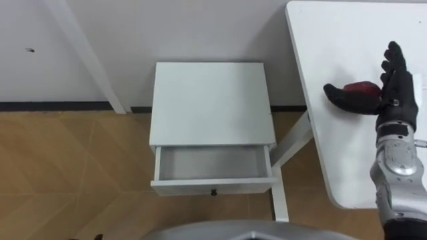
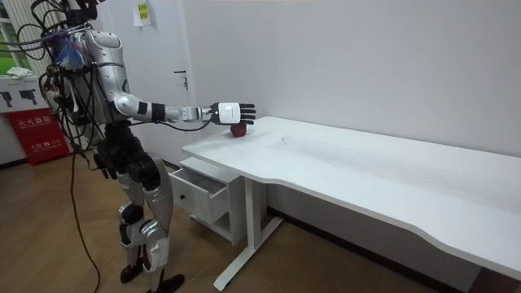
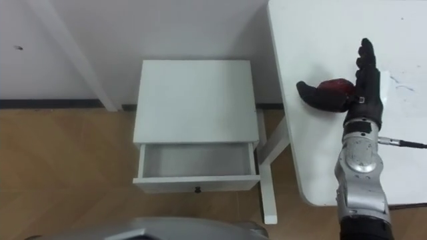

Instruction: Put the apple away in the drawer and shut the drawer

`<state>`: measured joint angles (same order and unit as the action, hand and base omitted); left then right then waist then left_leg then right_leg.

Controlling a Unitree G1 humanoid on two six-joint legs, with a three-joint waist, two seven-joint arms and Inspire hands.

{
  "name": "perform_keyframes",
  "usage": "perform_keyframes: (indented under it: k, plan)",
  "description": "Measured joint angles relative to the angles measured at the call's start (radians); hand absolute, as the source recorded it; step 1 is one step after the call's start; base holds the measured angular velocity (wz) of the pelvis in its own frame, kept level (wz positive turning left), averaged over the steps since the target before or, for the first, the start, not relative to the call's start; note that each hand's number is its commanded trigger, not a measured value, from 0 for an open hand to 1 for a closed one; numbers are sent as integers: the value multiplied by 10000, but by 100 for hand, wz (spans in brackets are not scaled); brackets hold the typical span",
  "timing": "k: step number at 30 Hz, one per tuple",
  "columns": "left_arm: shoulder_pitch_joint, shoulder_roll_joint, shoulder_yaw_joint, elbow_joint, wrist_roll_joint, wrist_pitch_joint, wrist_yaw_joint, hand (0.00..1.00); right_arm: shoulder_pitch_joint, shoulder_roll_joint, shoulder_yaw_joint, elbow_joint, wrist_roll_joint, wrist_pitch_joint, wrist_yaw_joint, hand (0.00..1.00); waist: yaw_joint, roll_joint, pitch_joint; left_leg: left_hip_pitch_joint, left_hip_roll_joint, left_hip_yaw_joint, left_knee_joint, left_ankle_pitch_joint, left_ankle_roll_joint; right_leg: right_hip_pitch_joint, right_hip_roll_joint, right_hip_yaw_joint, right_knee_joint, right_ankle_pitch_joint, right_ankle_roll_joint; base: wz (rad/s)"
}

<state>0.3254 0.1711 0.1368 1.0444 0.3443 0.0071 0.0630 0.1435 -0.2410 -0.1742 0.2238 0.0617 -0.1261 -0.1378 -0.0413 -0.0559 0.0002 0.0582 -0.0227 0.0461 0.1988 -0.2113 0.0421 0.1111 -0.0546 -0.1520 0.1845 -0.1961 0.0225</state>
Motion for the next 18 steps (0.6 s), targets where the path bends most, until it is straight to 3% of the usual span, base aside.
perform_keyframes:
  k: [7,14,15,16,17,18]
  plan:
    - [2,13,16,-52,183,-8,-200,0,-6,-43,-8,263,-320,-2,642,0,-5,10,-56,-81,-53,-4,72,2,0,-70,1,-39,-6,1,0,0]
    - [-22,25,15,-107,206,-16,-263,0,-7,-74,36,761,-798,-72,970,0,-11,-26,-53,49,-50,-17,30,2,0,83,-16,-173,-31,0,1,2]
    - [-22,25,16,-109,205,-22,-250,0,15,-80,56,1022,-950,-67,969,21,-27,-33,-65,67,-50,-21,-12,0,-1,128,-20,-197,-53,0,1,6]
    - [-24,25,15,-110,205,-23,-236,0,19,-80,66,1261,-1140,-45,975,49,-22,-106,-84,60,-45,-24,-14,0,-1,153,-26,-224,-104,1,1,5]
    - [-20,25,12,-104,205,-23,-236,0,24,-80,69,1363,-1211,-41,972,84,-23,-114,-78,53,-42,-24,-13,0,-1,165,-32,-249,-130,3,0,5]
    - [-4,25,-9,-78,205,-23,-236,0,24,-83,71,1405,-1344,-120,971,100,-30,-116,-78,52,-41,-30,-10,1,0,180,-40,-285,-136,15,4,4]
